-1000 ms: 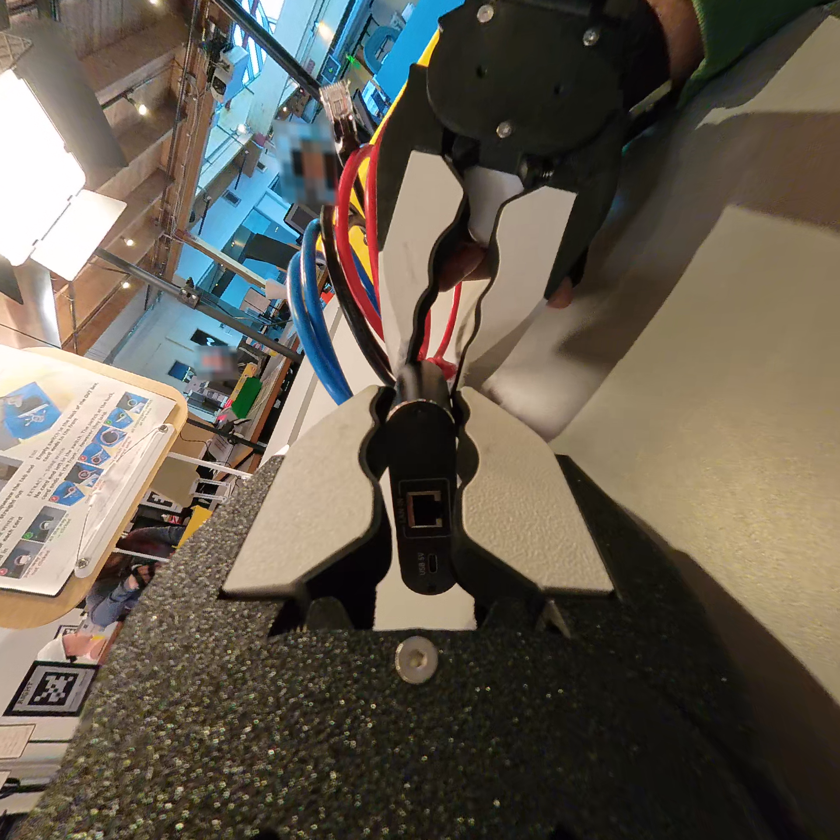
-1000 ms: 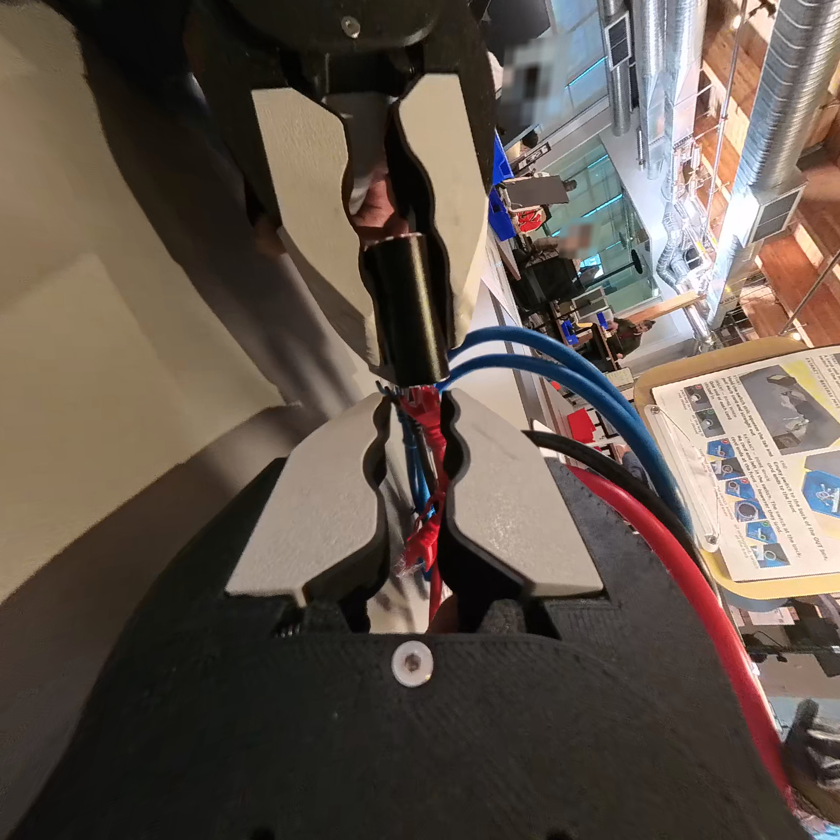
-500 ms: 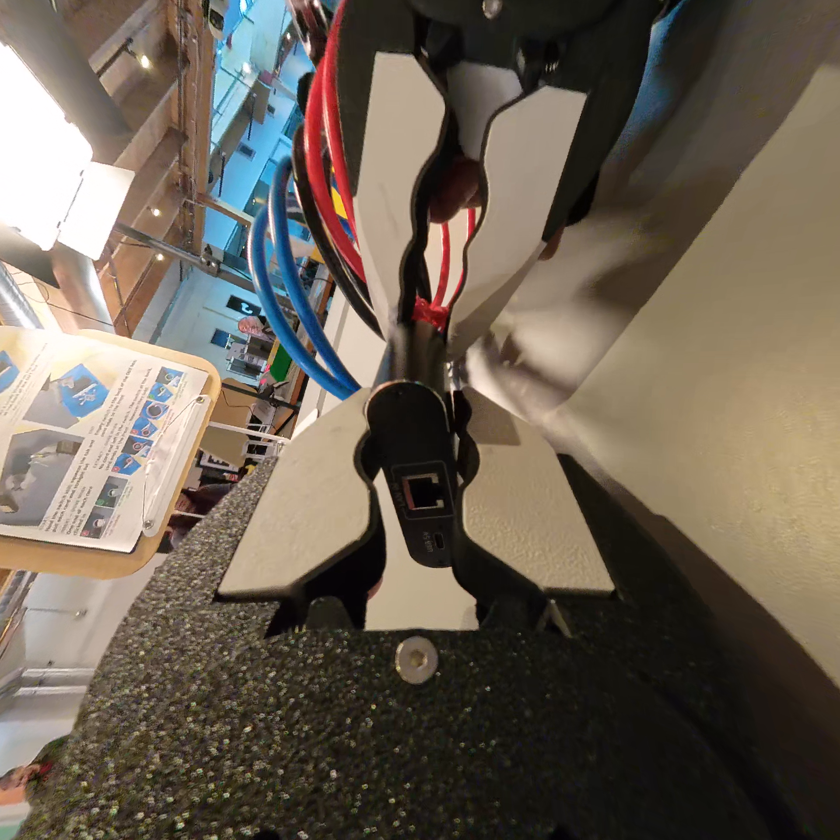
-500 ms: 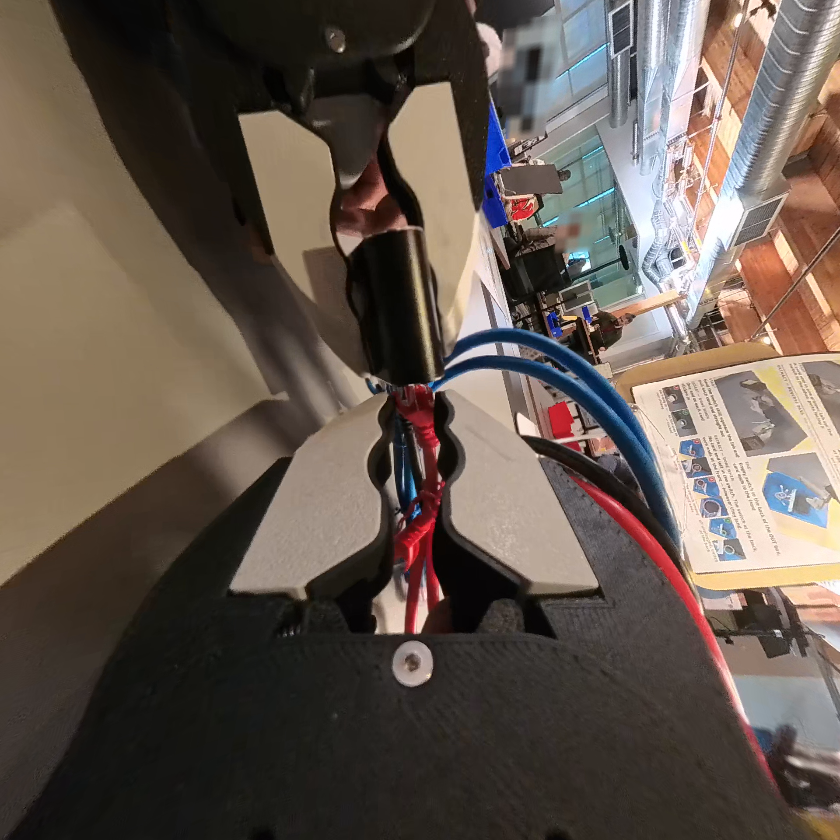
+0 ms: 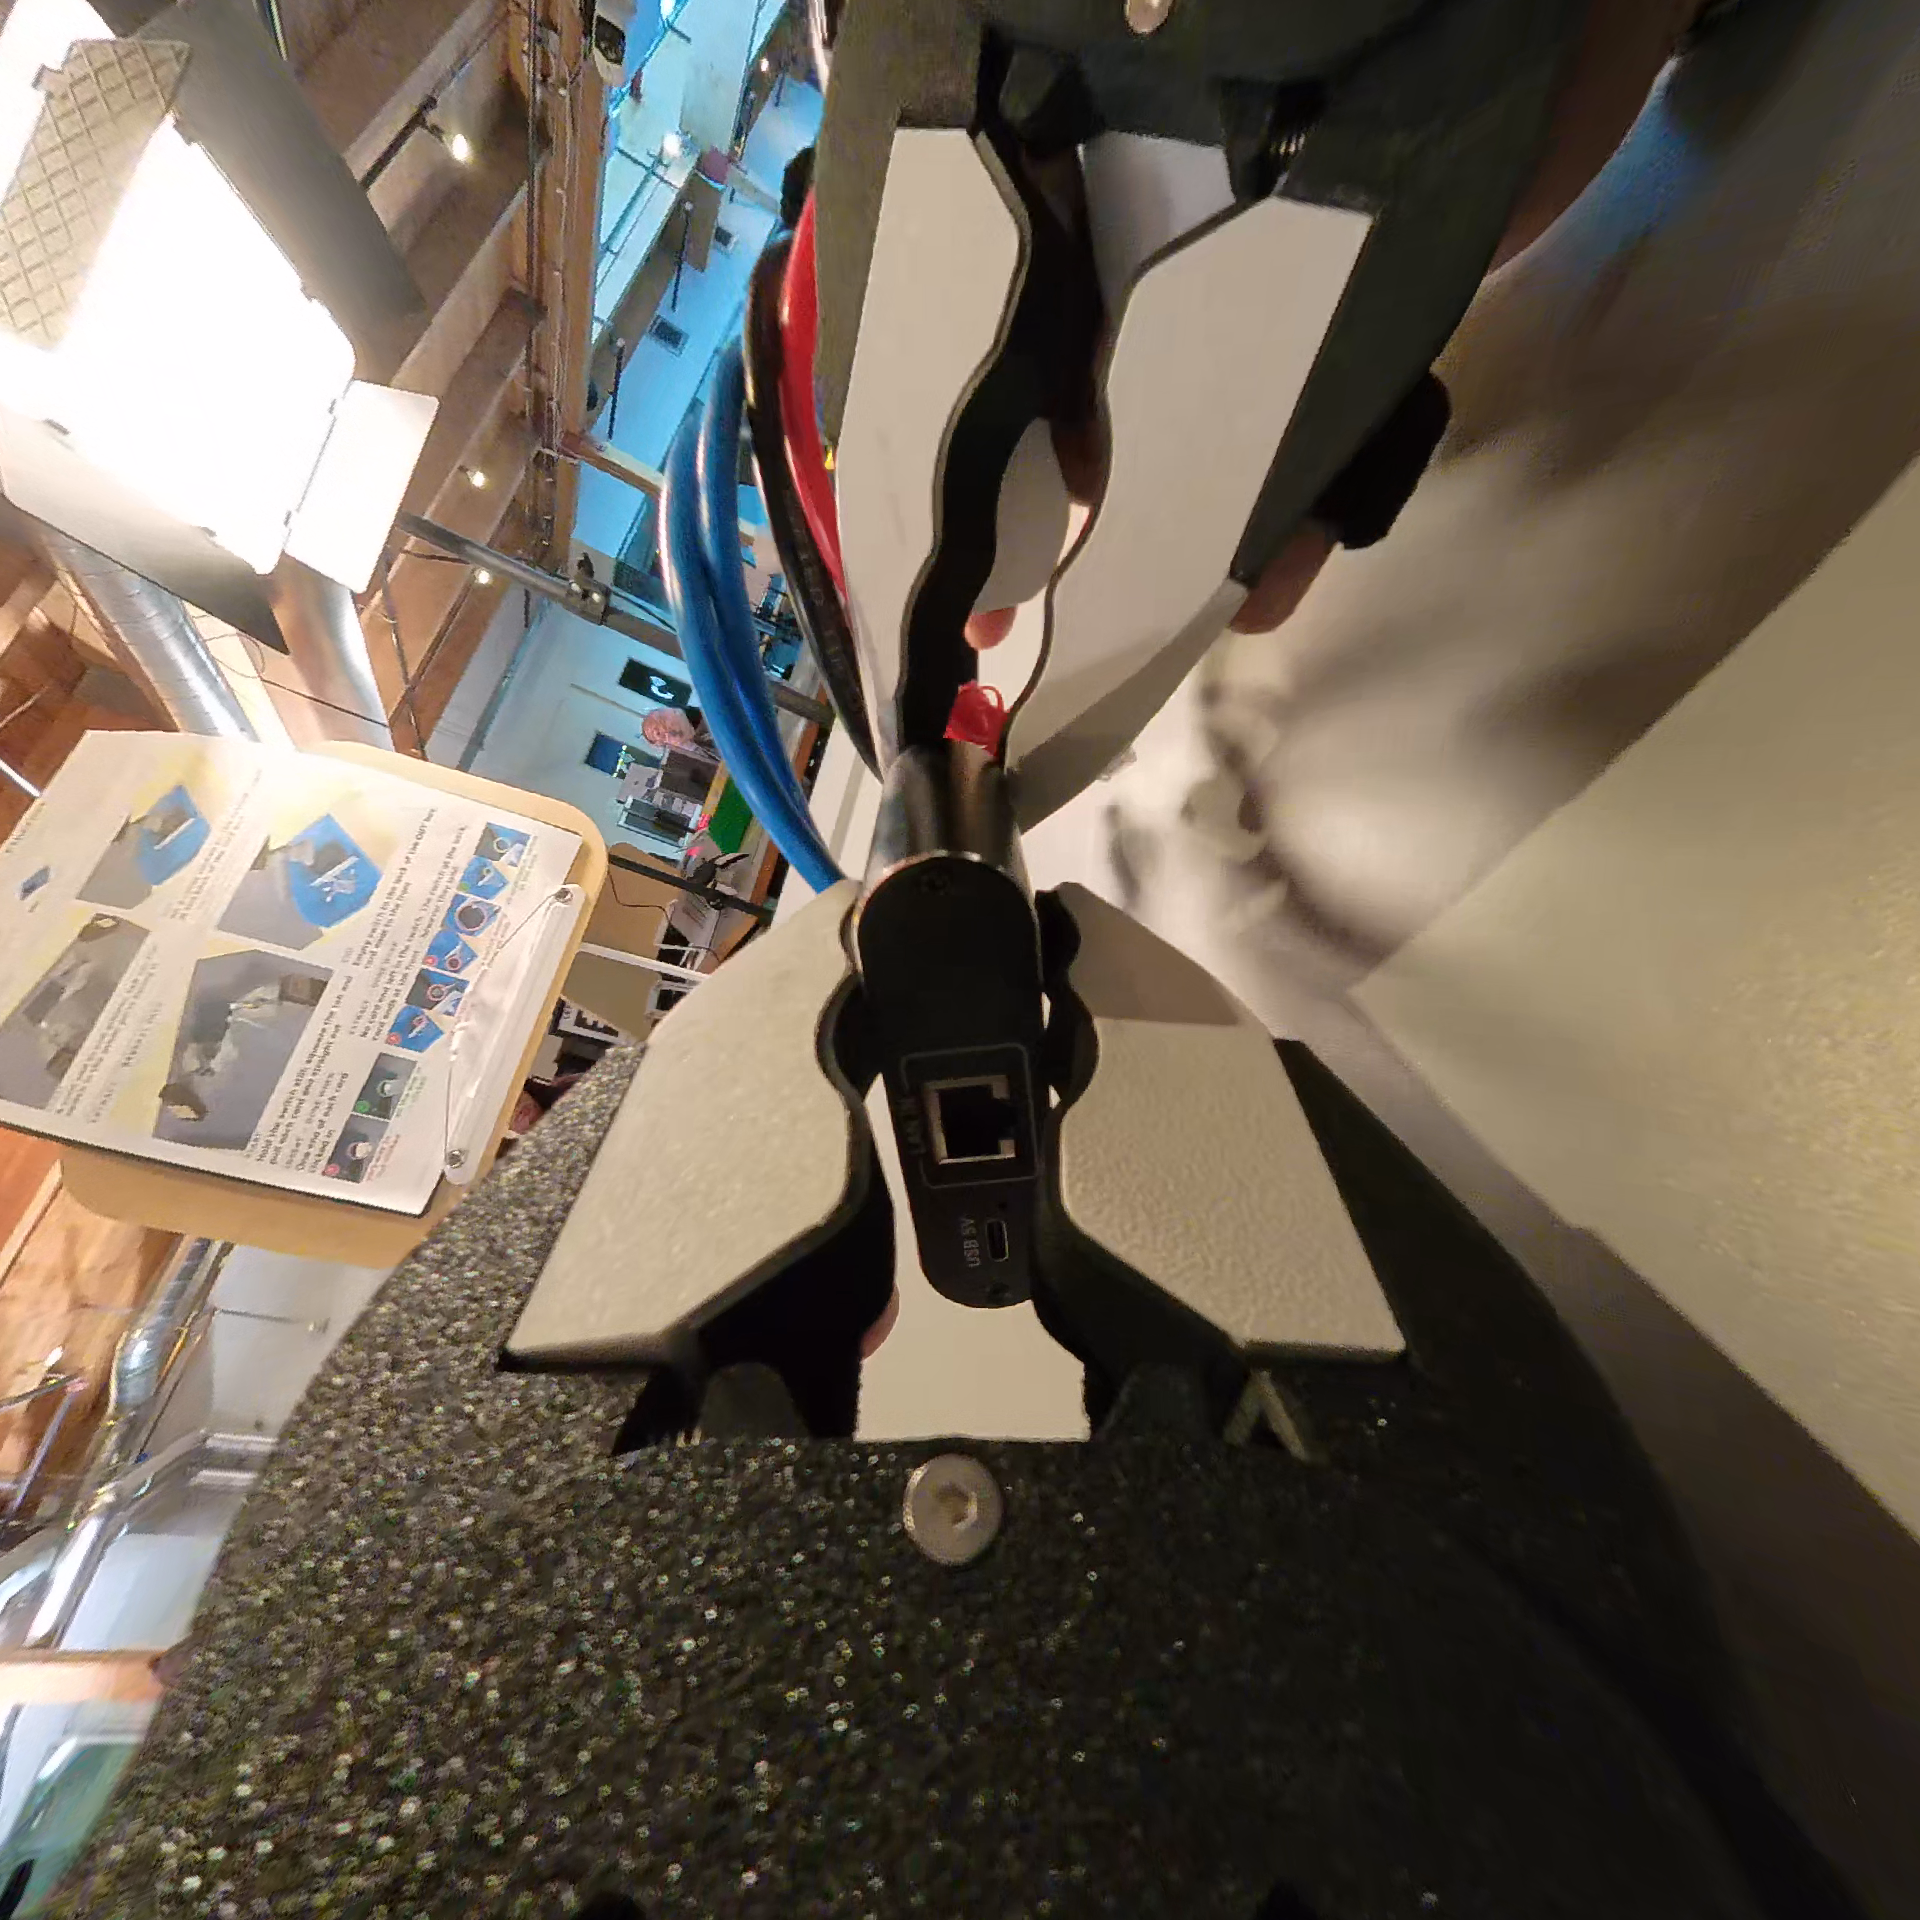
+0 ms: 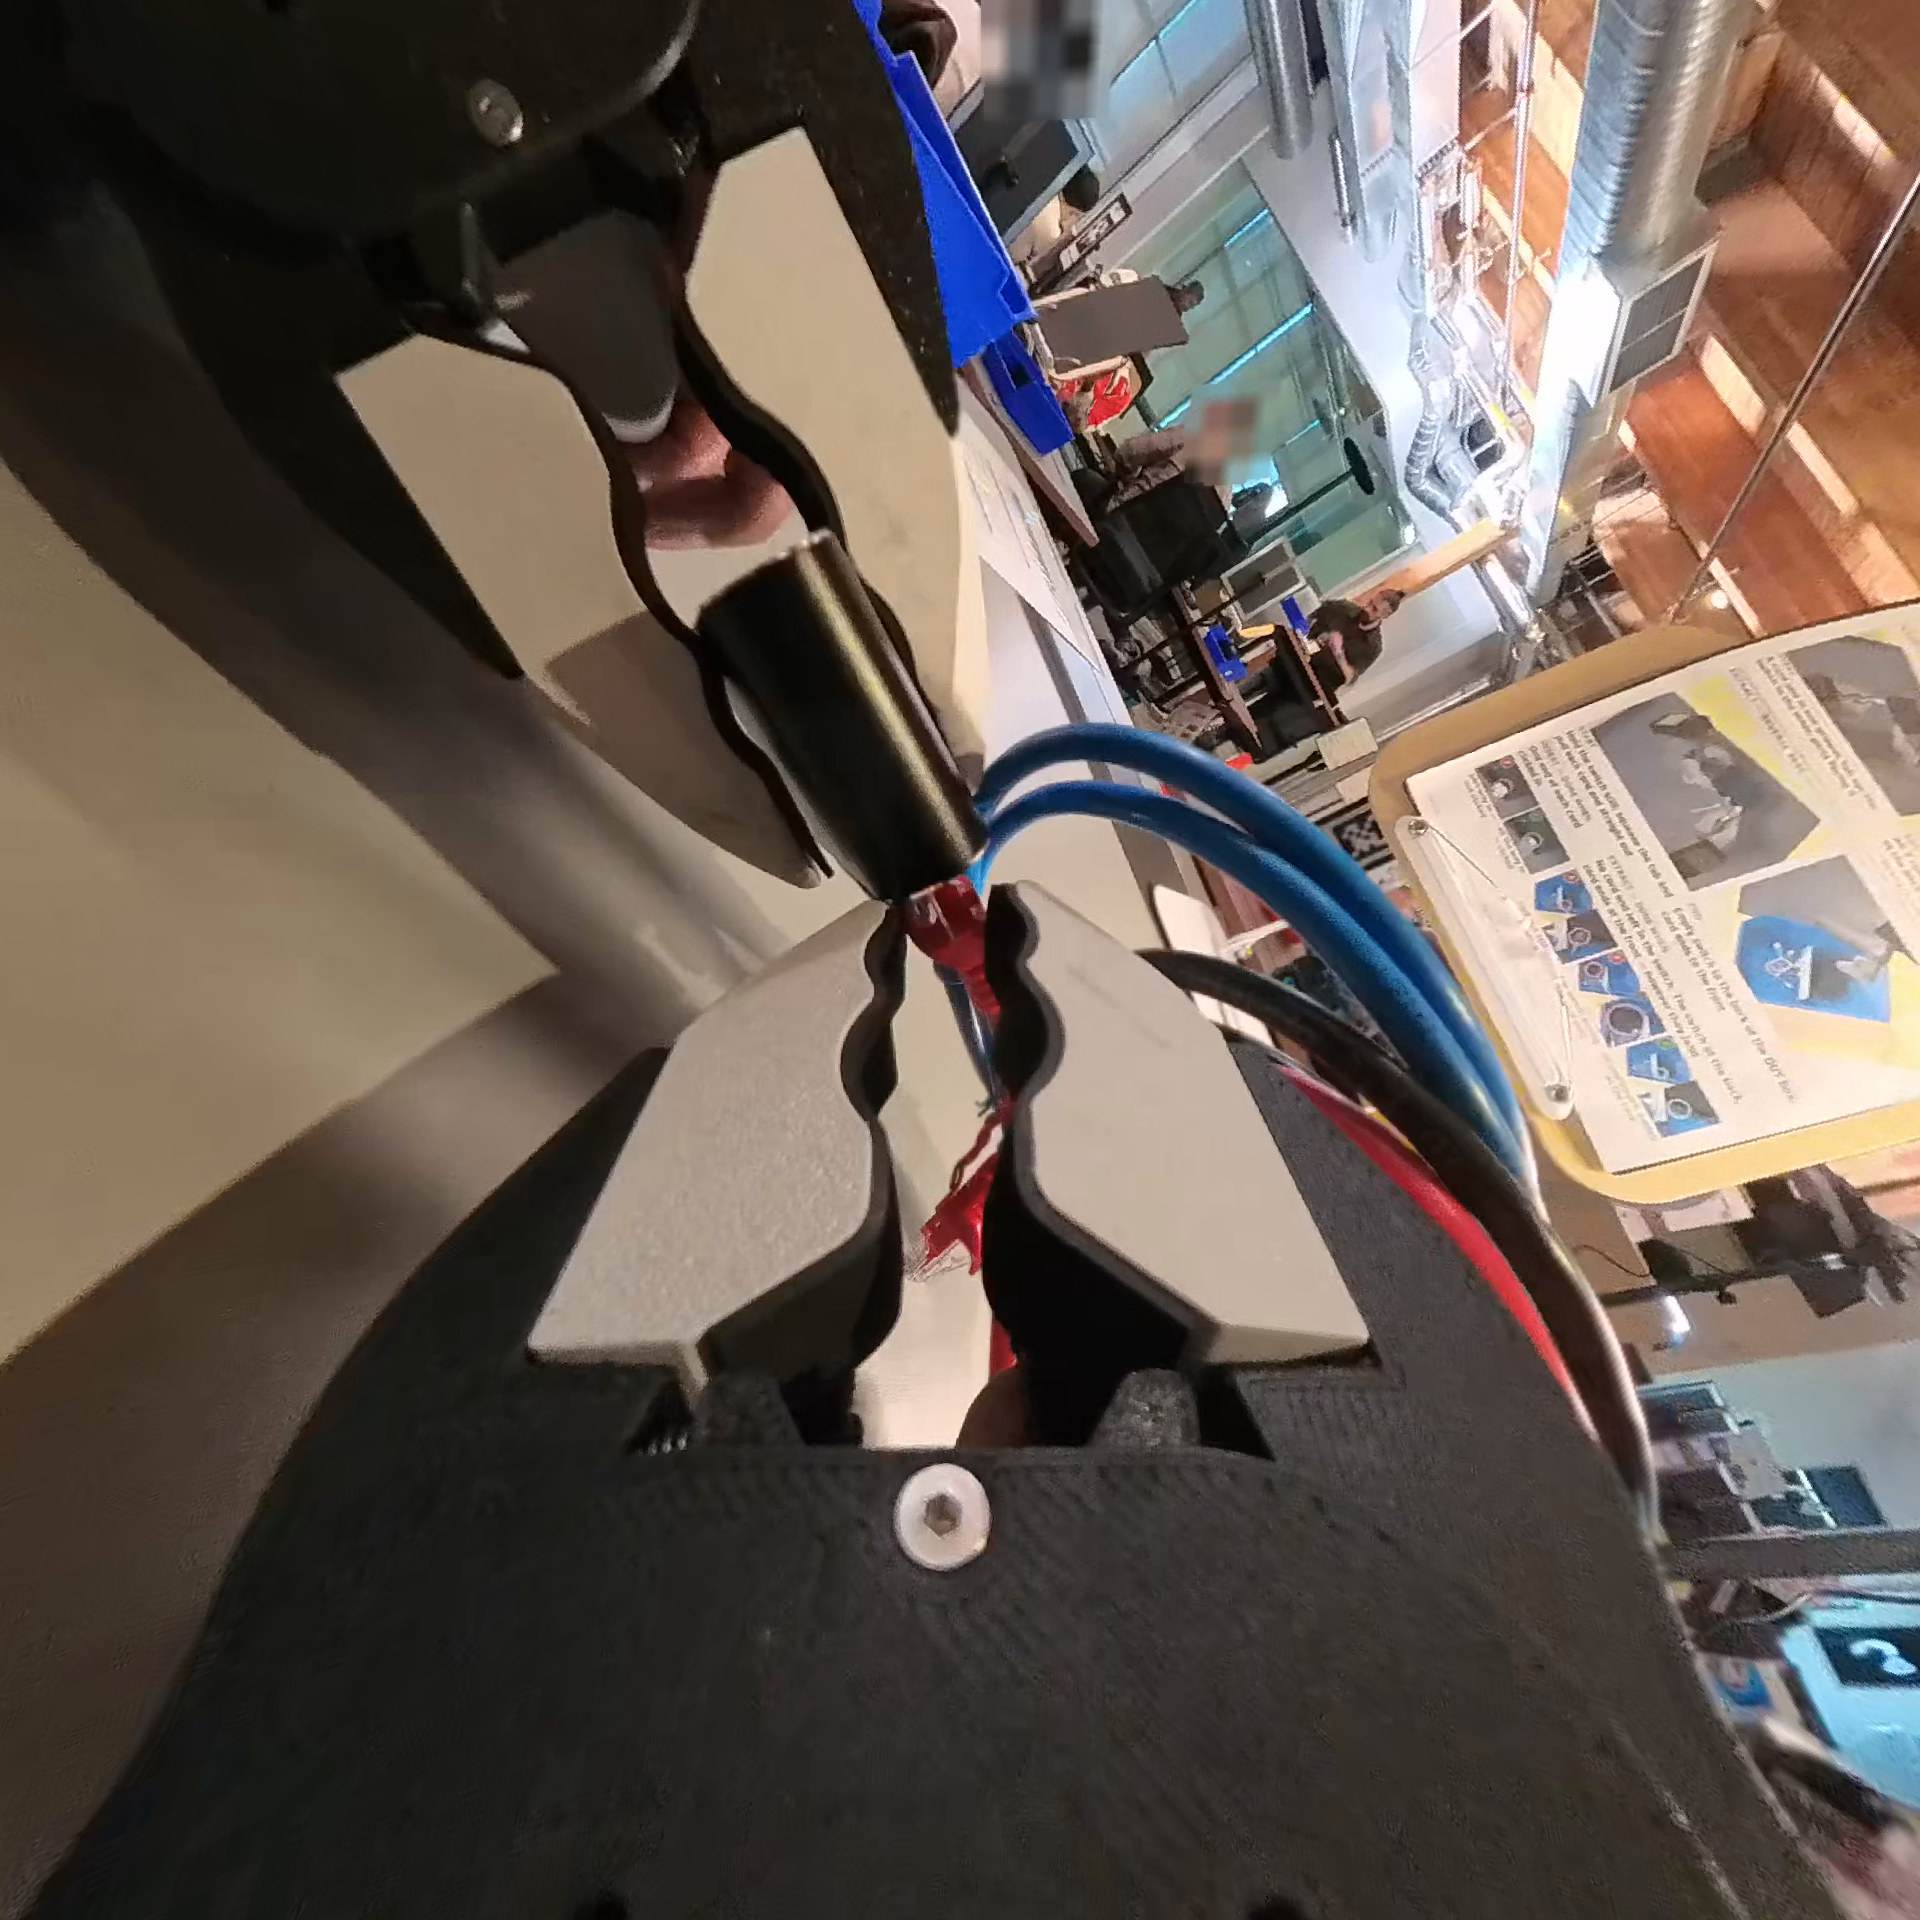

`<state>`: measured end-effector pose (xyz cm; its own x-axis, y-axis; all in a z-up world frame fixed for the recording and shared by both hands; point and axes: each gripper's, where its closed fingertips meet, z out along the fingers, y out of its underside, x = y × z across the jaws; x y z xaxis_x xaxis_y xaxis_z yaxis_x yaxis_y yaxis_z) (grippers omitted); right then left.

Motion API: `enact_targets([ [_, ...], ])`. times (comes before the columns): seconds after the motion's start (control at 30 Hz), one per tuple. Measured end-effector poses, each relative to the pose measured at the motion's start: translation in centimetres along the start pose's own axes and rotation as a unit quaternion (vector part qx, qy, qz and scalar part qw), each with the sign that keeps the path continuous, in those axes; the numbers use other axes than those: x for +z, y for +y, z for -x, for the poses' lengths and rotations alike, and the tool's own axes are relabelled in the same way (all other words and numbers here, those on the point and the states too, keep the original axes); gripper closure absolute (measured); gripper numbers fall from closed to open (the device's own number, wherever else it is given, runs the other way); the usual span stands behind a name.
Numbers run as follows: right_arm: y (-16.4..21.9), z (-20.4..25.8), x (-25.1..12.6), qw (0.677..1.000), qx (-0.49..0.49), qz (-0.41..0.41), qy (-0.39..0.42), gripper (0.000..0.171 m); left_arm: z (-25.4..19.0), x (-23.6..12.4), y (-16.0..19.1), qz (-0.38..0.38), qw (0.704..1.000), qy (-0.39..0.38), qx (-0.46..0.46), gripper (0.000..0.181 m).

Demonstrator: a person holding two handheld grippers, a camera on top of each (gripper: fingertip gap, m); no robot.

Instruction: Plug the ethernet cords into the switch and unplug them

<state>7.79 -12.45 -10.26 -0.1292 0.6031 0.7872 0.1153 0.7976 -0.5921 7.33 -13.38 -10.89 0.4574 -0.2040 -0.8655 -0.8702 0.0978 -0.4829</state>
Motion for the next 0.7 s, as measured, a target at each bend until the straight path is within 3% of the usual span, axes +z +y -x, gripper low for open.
enact_targets([
  [0.37,0.46,0.06,0.11,0.994,0.101,0.006,-0.032,0.155,-0.03,0.26,0.10,0.005,1.000,0.001,-0.002,0.149],
  [0.5,0.59,0.12,0.02,0.989,0.137,-0.001,-0.051,0.155,-0.03,0.34,0.06,0.015,0.999,-0.010,0.036,0.152],
  [0.6,0.79,0.31,-0.05,0.993,0.106,0.008,-0.047,0.156,-0.24,0.37,0.12,0.021,0.998,-0.011,0.058,0.148],
  [0.7,1.02,0.55,-0.11,0.999,0.013,0.029,-0.022,0.156,-0.62,0.40,0.24,0.024,0.997,-0.006,0.074,0.152],
])
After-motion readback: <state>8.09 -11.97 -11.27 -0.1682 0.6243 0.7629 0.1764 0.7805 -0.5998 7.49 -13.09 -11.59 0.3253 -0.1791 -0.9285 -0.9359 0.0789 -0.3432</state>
